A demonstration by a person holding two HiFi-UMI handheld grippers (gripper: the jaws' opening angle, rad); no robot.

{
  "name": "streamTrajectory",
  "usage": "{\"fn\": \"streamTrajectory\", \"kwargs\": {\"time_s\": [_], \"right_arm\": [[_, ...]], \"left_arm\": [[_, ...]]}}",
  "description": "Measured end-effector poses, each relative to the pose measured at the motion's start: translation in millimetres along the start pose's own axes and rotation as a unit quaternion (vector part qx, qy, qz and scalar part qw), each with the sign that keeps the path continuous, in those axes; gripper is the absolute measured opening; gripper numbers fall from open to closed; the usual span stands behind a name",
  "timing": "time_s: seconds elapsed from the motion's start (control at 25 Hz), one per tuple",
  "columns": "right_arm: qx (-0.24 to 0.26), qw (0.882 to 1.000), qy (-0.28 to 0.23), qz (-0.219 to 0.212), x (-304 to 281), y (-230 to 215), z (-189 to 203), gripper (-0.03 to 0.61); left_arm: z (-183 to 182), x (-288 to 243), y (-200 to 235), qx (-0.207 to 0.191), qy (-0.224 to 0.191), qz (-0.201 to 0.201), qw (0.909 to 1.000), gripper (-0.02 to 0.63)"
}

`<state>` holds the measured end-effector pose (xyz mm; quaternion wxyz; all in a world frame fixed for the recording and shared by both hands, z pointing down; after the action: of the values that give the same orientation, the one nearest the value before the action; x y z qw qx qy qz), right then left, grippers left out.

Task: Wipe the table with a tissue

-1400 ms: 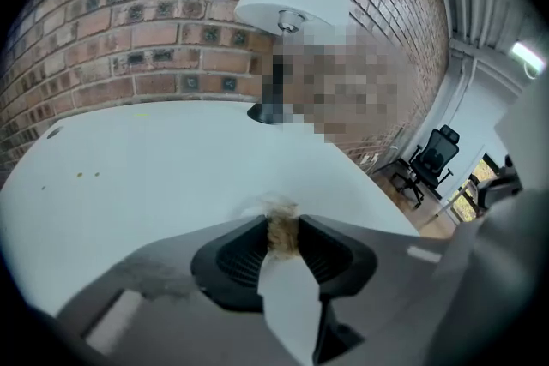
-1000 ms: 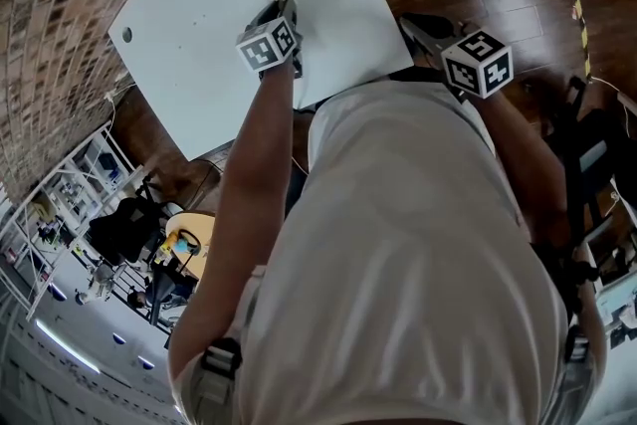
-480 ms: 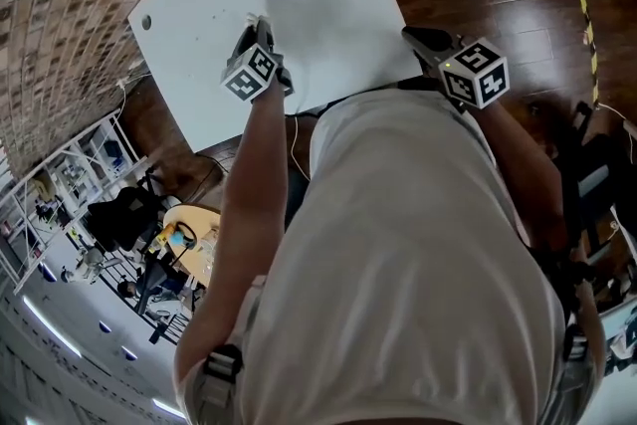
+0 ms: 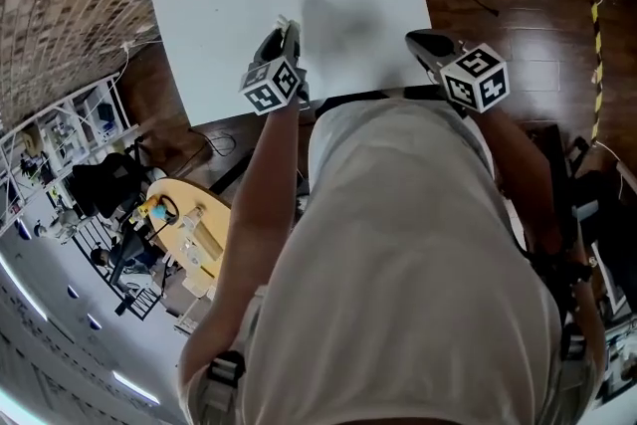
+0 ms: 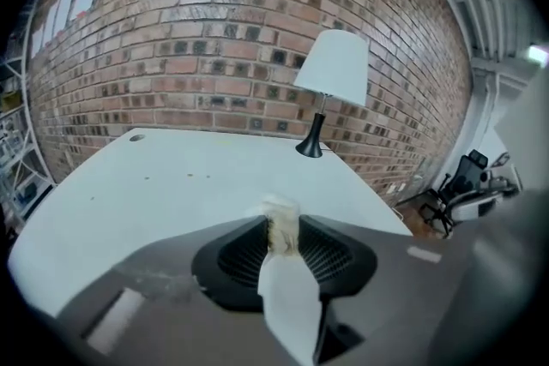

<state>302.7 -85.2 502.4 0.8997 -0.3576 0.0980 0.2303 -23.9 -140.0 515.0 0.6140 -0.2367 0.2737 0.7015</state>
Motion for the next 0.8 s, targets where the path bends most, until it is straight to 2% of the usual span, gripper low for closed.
{"fn": "streamTrajectory", "kwargs": {"time_s": [0.2, 0.28, 0.52, 0.72, 0.8], "right_arm": [[-0.001, 1.0, 0.01, 0.011, -20.2, 5.8, -3.4, 0.008], [-0.006, 1.0, 0.01, 0.024, -25.2, 10.2, -2.6, 0.008], [-0.031, 0.996, -0.012, 0.08, -27.1, 26.6, 2.2, 0.008], [-0.055, 0.991, -0.032, 0.117, -21.1, 36.5, 9.8, 0.008], [-0.06, 0.99, -0.036, 0.123, -23.5, 37.8, 9.7, 0.008]], "left_arm": [[-0.4, -32.7, -19.4, -0.074, 0.045, 0.074, 0.9935, 0.123], [-5.3, -53.5, -25.3, -0.085, 0.066, 0.081, 0.9909, 0.123], [-22.9, -101.7, -45.9, -0.123, 0.082, 0.112, 0.9827, 0.124], [-19.7, -107.0, -58.2, -0.135, 0.091, 0.11, 0.9806, 0.121], [-17.3, -105.9, -67.8, -0.151, 0.098, 0.129, 0.9752, 0.121]]}}
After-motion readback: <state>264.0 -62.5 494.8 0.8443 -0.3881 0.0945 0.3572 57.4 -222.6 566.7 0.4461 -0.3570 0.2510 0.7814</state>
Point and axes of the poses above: the fingertips, and each gripper's own axes: x backward along the fingers, y to its left, z out of its underside, the point moved 8 cm from there along x, backward along the fingers, and after that the axes turned 9 degrees about -z, right-handed, at the moved point
